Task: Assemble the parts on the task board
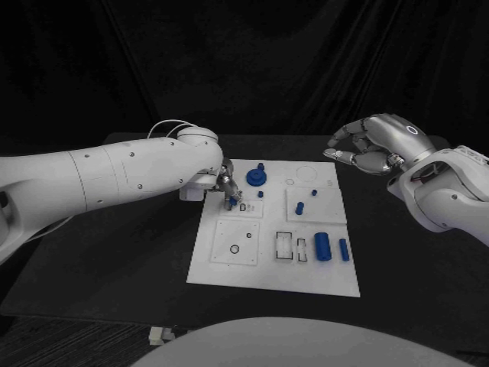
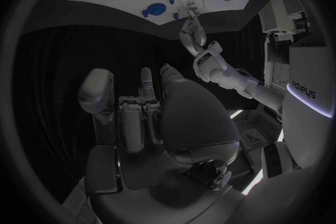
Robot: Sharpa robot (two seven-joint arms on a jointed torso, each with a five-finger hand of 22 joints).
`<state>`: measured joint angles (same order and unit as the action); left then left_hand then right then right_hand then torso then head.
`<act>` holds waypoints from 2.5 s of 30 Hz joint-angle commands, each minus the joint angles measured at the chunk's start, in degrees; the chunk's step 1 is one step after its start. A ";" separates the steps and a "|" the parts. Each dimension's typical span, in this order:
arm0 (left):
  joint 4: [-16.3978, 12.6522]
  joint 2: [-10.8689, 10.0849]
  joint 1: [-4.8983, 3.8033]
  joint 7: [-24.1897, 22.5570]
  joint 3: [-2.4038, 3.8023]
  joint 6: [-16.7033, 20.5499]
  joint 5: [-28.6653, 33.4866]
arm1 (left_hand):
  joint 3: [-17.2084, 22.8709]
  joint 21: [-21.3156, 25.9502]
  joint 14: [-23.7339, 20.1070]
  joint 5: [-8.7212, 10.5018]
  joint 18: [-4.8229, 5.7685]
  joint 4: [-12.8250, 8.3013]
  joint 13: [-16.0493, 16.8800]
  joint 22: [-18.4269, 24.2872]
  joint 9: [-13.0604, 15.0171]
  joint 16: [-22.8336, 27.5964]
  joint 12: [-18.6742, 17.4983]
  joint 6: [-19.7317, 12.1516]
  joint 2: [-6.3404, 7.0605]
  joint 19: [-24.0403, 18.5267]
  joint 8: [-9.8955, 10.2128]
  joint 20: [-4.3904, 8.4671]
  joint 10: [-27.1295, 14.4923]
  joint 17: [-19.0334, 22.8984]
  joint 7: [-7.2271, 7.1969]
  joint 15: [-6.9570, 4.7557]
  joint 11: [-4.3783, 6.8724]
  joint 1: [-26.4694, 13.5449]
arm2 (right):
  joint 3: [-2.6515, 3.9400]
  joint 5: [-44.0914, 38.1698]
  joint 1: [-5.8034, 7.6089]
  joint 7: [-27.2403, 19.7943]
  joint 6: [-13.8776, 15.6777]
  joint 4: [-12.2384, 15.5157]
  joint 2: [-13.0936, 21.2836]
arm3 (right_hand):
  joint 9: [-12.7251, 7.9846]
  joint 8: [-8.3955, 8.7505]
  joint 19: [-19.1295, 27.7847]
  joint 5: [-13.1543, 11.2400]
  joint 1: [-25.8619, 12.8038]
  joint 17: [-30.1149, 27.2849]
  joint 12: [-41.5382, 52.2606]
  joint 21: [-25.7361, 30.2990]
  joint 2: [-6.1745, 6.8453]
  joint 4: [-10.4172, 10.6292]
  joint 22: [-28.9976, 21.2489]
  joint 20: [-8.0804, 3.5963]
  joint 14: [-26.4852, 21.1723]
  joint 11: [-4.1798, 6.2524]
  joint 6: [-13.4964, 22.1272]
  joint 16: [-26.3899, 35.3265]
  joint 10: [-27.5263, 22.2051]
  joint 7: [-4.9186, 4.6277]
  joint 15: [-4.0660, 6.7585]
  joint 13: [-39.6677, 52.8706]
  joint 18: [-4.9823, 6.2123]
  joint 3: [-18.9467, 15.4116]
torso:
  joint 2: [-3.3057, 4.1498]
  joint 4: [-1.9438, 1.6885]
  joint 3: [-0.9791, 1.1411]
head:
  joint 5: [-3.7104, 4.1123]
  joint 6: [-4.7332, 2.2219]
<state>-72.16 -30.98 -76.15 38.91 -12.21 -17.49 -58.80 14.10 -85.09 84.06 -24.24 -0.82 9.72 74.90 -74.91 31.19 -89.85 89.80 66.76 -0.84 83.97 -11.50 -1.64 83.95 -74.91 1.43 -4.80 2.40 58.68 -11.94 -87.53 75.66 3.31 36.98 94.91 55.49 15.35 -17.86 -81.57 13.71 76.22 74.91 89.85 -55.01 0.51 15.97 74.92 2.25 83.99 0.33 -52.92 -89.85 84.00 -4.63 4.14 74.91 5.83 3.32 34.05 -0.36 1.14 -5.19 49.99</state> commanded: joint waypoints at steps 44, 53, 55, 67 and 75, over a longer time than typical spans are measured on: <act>0.74 1.86 0.68 -0.50 0.01 1.82 3.39 | 0.63 1.09 5.94 0.14 -1.35 0.25 15.10 -8.90 0.23 -0.15 0.20 0.00 0.32 0.05 0.52 -0.23 6.05 -15.09 0.29 0.15 -0.40 -0.60 | 0.04 -0.12 -0.55 1.63 -0.82 -0.03 0.08 | 0.08 -0.13 0.30 0.09 0.08 14.87 0.15 0.60 -0.68 0.07 6.78 0.22 5.95 -0.20 -0.20 0.00 6.00 -0.10 -0.39 15.09 0.25 -0.06 | -0.01 0.08 0.00 | -0.30 0.01; 0.77 1.36 1.13 -0.51 0.01 1.57 3.39 | 0.83 1.16 5.94 0.86 -1.36 0.26 15.10 -8.89 0.33 -0.15 0.20 -0.01 0.40 0.03 0.65 -0.25 6.05 -15.09 0.34 0.17 -0.44 -0.65 | 0.04 -0.12 -0.60 1.78 -1.11 -0.05 0.19 | 0.08 -0.14 0.32 0.12 0.12 14.87 0.15 0.68 -0.68 0.05 6.76 0.23 5.95 -0.21 -0.21 0.00 6.00 -0.10 -0.39 15.09 0.27 -0.06 | 0.02 0.04 -0.01 | -0.30 0.01; 0.76 1.37 1.17 -0.55 0.01 1.63 3.39 | 0.83 1.16 5.94 0.86 -1.36 0.26 15.10 -8.89 0.33 -0.15 0.20 -0.01 0.40 0.03 0.65 -0.25 6.05 -15.09 0.34 0.17 -0.44 -0.65 | 0.04 -0.12 -0.61 1.79 -1.17 -0.07 0.16 | 0.08 -0.14 0.32 0.12 0.12 14.87 0.15 0.68 -0.68 0.05 6.76 0.23 5.95 -0.21 -0.21 0.00 6.00 -0.10 -0.39 15.09 0.27 -0.06 | 0.01 0.05 -0.01 | -0.40 0.01; 1.04 1.69 1.38 -0.75 0.01 1.45 3.39 | 0.84 1.17 5.94 0.91 -1.36 0.27 15.10 -8.89 0.34 -0.15 0.20 -0.01 0.39 0.02 0.66 -0.25 6.05 -15.09 0.34 0.17 -0.44 -0.65 | 0.04 -0.12 -0.64 1.84 -1.44 -0.16 0.03 | 0.08 -0.14 0.34 0.14 0.13 14.88 0.15 0.74 -0.71 0.06 6.75 0.23 5.95 -0.22 -0.23 -0.01 6.00 -0.11 -0.39 15.09 0.27 -0.06 | -0.02 0.04 -0.03 | -0.43 0.01; 1.16 1.75 1.64 -0.80 0.01 1.23 3.39 | 0.88 1.24 5.94 0.96 -1.38 0.26 15.10 -8.83 0.35 -0.15 0.20 -0.01 0.37 -0.04 0.67 -0.25 6.05 -15.09 0.33 0.18 -0.44 -0.64 | 0.04 -0.12 -0.65 1.93 -1.58 -0.14 0.05 | 0.08 -0.14 0.34 0.14 0.13 14.88 0.15 0.74 -0.71 0.06 6.75 0.23 5.95 -0.22 -0.23 -0.01 6.00 -0.11 -0.39 15.09 0.27 -0.06 | 0.00 0.07 -0.01 | -0.38 0.01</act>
<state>-70.95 -29.38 -74.63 39.04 -12.23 -15.54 -55.78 14.74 -84.21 84.05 -23.57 -1.73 10.03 74.93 -74.95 31.49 -89.85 89.80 66.75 -0.56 83.97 -11.09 -1.64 83.95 -74.93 1.43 -4.80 2.40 58.41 -11.94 -87.51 75.14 4.17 35.73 94.76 55.51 15.35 -17.86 -81.57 13.71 76.45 74.90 89.86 -54.51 0.28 15.97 74.94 2.24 83.99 0.33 -52.92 -89.85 84.00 -4.63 4.14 74.90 5.83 3.32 34.03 -0.31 1.11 -5.61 49.99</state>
